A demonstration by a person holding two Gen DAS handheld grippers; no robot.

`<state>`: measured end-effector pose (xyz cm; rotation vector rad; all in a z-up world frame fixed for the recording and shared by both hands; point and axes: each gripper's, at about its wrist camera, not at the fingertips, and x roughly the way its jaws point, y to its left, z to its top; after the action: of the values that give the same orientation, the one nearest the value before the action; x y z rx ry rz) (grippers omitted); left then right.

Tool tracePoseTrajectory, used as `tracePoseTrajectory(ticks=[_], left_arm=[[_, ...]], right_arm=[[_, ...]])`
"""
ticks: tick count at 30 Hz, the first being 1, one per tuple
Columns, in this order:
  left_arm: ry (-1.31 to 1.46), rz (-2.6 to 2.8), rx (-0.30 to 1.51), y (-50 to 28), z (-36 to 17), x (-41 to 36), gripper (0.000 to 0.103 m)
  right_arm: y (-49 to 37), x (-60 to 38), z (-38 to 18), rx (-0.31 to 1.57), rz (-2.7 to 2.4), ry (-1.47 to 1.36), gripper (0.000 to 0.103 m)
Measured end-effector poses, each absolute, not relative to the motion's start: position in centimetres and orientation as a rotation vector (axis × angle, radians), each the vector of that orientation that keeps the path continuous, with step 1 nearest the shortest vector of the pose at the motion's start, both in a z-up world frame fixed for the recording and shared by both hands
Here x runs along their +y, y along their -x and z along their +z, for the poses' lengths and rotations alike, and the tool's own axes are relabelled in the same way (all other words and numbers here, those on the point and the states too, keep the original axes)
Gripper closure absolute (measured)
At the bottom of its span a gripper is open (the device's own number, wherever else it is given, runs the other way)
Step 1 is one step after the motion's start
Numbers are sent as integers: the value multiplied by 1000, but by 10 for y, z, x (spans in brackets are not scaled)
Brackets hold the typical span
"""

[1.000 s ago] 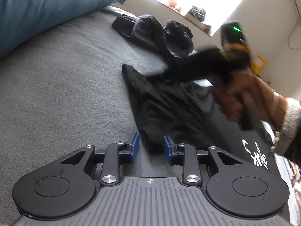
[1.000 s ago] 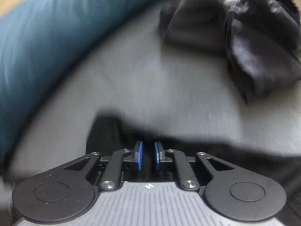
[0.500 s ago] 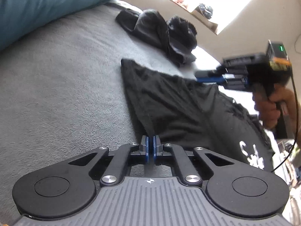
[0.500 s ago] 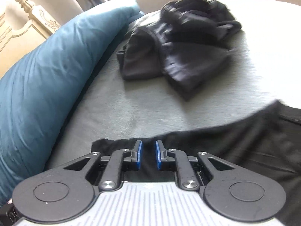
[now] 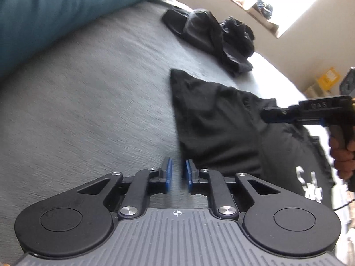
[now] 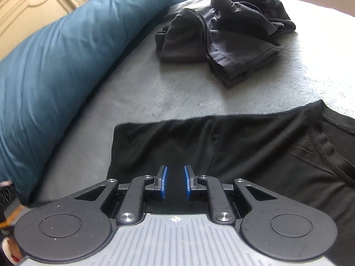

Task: Fold clothes

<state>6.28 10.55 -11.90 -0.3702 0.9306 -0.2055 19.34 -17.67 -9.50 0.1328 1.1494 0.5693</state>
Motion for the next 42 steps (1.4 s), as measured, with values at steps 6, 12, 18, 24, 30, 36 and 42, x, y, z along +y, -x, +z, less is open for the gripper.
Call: tracePoseTrajectory(ticks=[6, 12, 18, 24, 30, 36, 42], left_arm=[[169, -107, 746, -74, -93, 84, 84], [352, -324, 717, -145, -105, 54, 76], [535, -185, 732, -182, -153, 89, 93], [655, -144, 696, -176, -144, 116, 82], [520, -280, 663, -153, -120, 81, 78], [466, -420, 701, -141, -119, 35, 78], [375, -537, 766, -132, -132, -24, 77]], right_arm=[[-178, -192, -96, 1178, 550, -146, 86], [-161, -215, -105, 1199, 525, -220, 86], [-136, -256, -103, 1188, 474, -313, 86], [-124, -288, -100, 1170, 424, -379, 86], [-103, -321, -117, 1157, 425, -555, 86], [-73, -414, -136, 1103, 189, -788, 86], [-42, -513, -112, 882, -103, -856, 86]])
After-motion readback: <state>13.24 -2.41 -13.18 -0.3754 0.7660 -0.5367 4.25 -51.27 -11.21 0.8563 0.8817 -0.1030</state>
